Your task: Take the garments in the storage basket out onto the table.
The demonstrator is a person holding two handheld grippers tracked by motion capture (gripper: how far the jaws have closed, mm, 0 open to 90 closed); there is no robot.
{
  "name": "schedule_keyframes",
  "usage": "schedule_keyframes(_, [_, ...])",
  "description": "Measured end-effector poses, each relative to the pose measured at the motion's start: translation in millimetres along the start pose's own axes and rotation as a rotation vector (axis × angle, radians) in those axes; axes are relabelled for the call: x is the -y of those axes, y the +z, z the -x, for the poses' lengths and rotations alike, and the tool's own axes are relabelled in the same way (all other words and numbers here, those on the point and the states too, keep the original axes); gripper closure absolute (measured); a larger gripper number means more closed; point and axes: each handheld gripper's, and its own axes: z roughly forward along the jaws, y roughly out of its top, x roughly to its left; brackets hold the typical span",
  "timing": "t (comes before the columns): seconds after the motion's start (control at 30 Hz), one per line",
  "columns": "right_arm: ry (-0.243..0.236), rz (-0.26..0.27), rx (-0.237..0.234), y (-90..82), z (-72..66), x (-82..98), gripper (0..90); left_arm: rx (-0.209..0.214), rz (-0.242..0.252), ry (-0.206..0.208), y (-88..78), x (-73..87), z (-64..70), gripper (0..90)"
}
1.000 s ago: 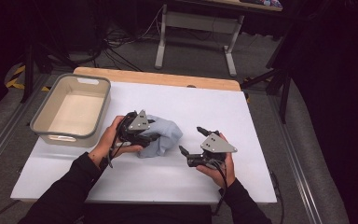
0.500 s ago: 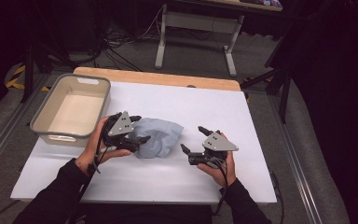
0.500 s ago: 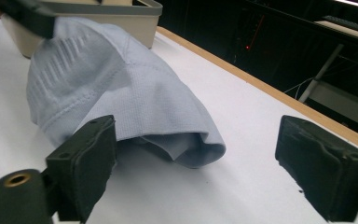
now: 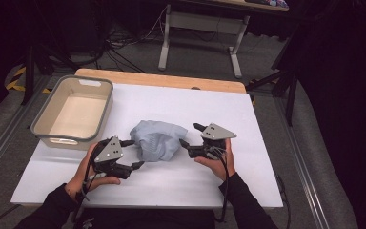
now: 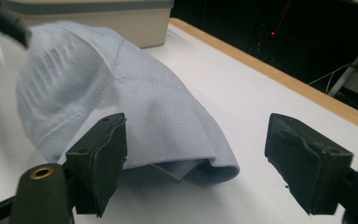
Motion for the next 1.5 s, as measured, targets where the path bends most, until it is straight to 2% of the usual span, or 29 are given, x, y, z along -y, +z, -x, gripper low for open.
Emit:
schedule_keyframes(0.03, [0.000,-0.007,-0.008,5.6,2.1,0.0,21.7,0.011,-0.021,0.005,6.5,2.0,1.6,26.5])
schedule_keyframes(0.13, [0.021,-0.048,-0.050,23.4,7.7,2.1,25.2,0.028,-0.048,-0.025,25.0,3.9,-0.9,29.4])
schedule_keyframes(0.23, [0.020,-0.064,-0.074,31.1,8.5,3.8,30.3,0.029,-0.059,-0.025,32.4,4.1,-3.3,34.5])
schedule_keyframes(0.27, [0.020,-0.071,-0.081,33.4,8.3,4.5,34.6,0.029,-0.072,-0.029,38.3,3.8,-4.6,34.5])
schedule_keyframes(0.3, [0.010,-0.095,-0.110,38.8,7.0,6.3,46.3,0.034,-0.076,-0.028,41.4,3.9,-5.2,43.2])
schedule_keyframes(0.37, [0.001,-0.109,-0.122,40.3,5.8,6.8,55.9,0.013,-0.092,-0.022,45.0,3.8,-7.1,51.7])
schedule_keyframes(0.43, [-0.007,-0.115,-0.113,40.9,4.8,7.0,64.5,0.012,-0.087,-0.042,46.6,5.0,-12.1,57.1])
schedule_keyframes(0.5, [-0.010,-0.123,-0.097,41.0,5.3,7.7,74.9,0.002,-0.084,-0.031,47.1,4.9,-15.3,67.1])
schedule_keyframes(0.53, [-0.007,-0.123,-0.089,41.0,5.8,8.2,78.3,0.003,-0.084,-0.034,47.5,4.8,-15.4,69.8])
schedule_keyframes(0.6, [-0.005,-0.123,-0.077,40.6,7.0,8.6,84.5,-0.013,-0.090,-0.006,47.7,3.2,-15.3,74.3])
schedule_keyframes(0.77, [-0.021,-0.113,-0.016,34.9,6.8,6.1,86.7,-0.030,-0.109,0.037,46.1,-1.1,-14.2,76.7])
schedule_keyframes(0.83, [-0.022,-0.092,0.003,30.2,7.7,3.9,86.8,-0.042,-0.088,0.026,41.4,-4.6,-17.8,76.8])
schedule_keyframes(1.0, [-0.018,-0.044,0.076,14.6,11.8,-1.3,87.0,-0.074,-0.055,0.039,33.7,-15.6,-31.5,77.4])
schedule_keyframes(1.1, [-0.010,-0.008,0.110,4.4,13.9,-5.8,87.0,-0.076,-0.032,0.042,29.9,-22.0,-36.2,77.5])
schedule_keyframes(1.17, [-0.023,0.021,0.145,-4.5,13.5,-10.1,87.0,-0.075,-0.009,0.043,26.9,-28.9,-40.2,77.4])
schedule_keyframes(1.23, [-0.035,0.046,0.175,-13.8,11.9,-13.1,87.0,-0.056,0.001,0.046,24.6,-34.1,-43.9,77.4])
schedule_keyframes(1.33, [-0.049,0.059,0.178,-20.2,9.8,-14.6,87.0,-0.037,-0.013,0.069,21.2,-36.5,-45.1,77.4])
schedule_keyframes(1.37, [-0.076,0.058,0.173,-26.8,4.6,-14.7,86.9,-0.023,-0.020,0.066,19.1,-36.1,-44.2,77.4])
schedule_keyframes(1.43, [-0.103,0.042,0.158,-30.5,-0.6,-13.1,86.8,-0.008,-0.041,0.089,12.3,-34.4,-42.0,77.4])
schedule_keyframes(1.5, [-0.110,0.034,0.146,-32.2,-3.3,-11.2,86.8,-0.005,-0.048,0.094,9.8,-32.9,-40.7,77.4])
